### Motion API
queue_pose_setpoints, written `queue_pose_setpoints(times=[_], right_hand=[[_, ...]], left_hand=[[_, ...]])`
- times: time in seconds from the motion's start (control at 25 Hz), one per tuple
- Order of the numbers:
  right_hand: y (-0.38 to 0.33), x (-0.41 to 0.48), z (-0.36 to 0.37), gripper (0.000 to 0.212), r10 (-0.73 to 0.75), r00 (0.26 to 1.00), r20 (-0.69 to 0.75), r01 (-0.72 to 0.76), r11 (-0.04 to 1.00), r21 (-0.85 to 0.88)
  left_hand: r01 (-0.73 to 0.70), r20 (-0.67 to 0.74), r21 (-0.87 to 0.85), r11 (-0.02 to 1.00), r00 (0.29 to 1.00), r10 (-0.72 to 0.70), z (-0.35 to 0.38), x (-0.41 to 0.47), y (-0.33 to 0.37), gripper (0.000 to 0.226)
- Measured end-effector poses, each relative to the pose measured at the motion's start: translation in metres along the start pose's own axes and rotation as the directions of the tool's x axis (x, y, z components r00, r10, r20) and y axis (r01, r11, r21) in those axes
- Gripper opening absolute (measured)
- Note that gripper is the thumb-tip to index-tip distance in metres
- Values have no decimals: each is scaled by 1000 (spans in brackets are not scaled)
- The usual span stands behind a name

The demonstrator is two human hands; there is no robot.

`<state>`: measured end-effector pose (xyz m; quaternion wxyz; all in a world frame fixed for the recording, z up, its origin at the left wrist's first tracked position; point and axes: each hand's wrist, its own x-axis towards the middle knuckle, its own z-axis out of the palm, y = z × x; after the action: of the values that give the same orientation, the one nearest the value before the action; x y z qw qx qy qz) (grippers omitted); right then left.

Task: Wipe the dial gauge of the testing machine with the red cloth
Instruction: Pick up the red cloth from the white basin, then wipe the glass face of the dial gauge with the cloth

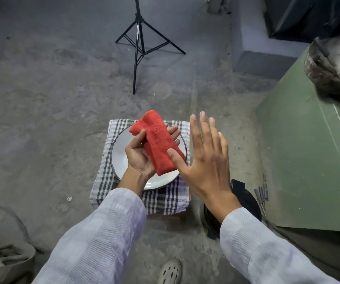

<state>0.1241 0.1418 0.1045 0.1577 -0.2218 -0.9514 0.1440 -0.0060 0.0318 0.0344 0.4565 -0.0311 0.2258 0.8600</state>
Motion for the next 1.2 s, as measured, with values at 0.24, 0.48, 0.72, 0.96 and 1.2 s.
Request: queue_pose_setpoints(times=[0.24, 0.48, 0.72, 0.96, 1.2], right_hand=[[-4, 13, -55, 102, 7, 997, -73, -9, 1000, -25], [-9, 18, -127, 102, -14, 987, -162, 1, 997, -77], [-6, 19, -227, 101, -26, 954, -298, -14, 991, -132], [2, 8, -328, 100, -36, 895, -445, -54, 981, -189], [23, -31, -446, 99, -50, 799, -599, -132, 958, -256]], left_hand=[[-23, 138, 29, 999, 990, 19, 62, -7, 3, 123], [-15, 283, 32, 999, 959, 6, 140, -20, 9, 119], [33, 505, 30, 999, 862, -43, 237, -35, 5, 111], [65, 633, 99, 993, 765, -114, 346, -56, -16, 110], [75, 729, 212, 974, 651, -208, 462, -87, -53, 102]])
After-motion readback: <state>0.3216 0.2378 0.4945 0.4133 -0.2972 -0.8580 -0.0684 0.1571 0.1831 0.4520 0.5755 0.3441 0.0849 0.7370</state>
